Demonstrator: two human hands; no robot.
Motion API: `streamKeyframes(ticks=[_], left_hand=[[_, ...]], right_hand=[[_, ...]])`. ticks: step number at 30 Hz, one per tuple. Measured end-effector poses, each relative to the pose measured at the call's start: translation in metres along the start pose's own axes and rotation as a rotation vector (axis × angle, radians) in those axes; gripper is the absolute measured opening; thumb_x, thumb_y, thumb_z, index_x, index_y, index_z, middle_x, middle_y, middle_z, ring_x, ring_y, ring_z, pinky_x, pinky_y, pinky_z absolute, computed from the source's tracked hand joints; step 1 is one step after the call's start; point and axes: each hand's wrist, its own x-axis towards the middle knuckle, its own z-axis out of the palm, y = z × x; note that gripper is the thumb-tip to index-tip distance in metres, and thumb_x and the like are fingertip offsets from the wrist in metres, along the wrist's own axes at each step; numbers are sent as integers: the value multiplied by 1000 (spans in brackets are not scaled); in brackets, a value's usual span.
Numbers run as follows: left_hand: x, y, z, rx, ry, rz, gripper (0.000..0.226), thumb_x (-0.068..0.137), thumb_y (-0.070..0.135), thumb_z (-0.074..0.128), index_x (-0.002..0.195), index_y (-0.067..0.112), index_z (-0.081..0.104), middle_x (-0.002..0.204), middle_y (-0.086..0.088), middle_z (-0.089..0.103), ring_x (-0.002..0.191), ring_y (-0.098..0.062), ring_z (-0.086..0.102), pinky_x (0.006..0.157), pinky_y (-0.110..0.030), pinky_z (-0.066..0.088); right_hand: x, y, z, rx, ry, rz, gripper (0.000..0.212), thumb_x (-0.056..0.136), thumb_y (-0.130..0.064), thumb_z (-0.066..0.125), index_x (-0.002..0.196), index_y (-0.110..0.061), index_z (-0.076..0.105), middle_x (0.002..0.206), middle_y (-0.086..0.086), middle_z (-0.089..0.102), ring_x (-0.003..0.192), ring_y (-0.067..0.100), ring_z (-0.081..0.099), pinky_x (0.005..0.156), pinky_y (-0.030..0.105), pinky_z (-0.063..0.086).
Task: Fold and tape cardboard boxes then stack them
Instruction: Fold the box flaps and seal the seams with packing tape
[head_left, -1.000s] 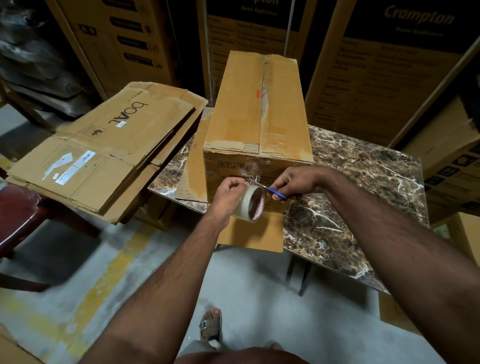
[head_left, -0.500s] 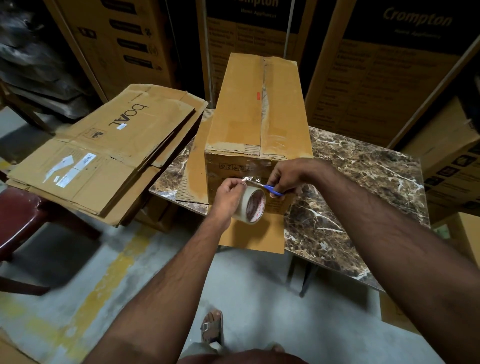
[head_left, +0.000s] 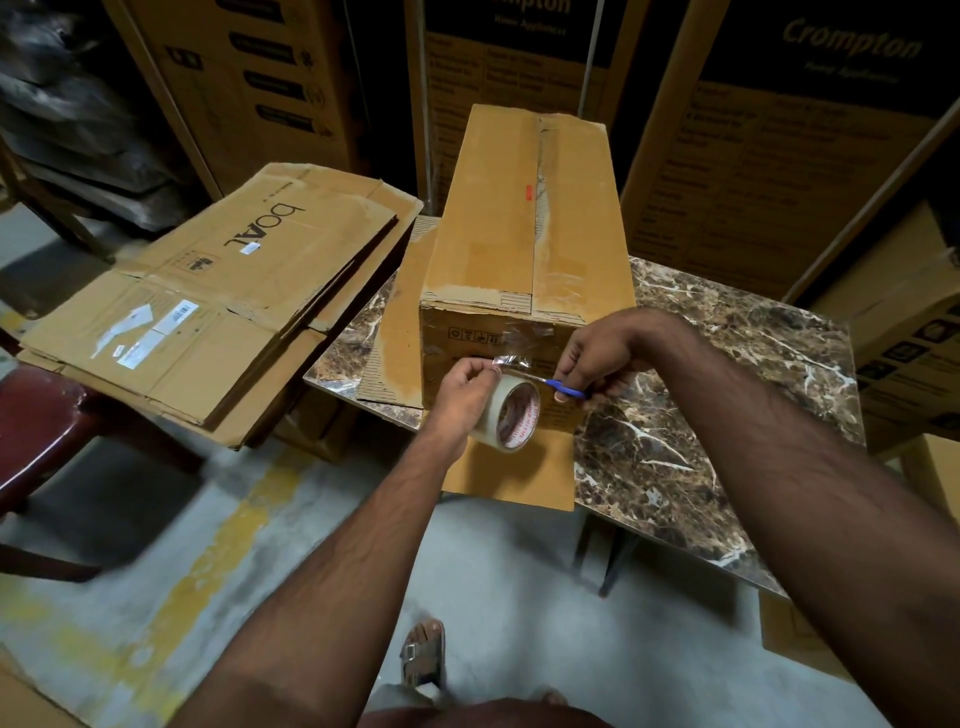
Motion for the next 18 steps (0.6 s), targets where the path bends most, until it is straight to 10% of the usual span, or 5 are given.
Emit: streamKeyframes(ticks=[18], left_hand=[[0,0,-3,-23,-15,-10,18,101,30,56,112,18,63,96,0,68,74,-13,61,57,-25,49]], right_hand=[[17,-9,13,-51,180,-93,18,93,-21,71,107,-11,77,65,-4,66,37,3,47,38,19,36]])
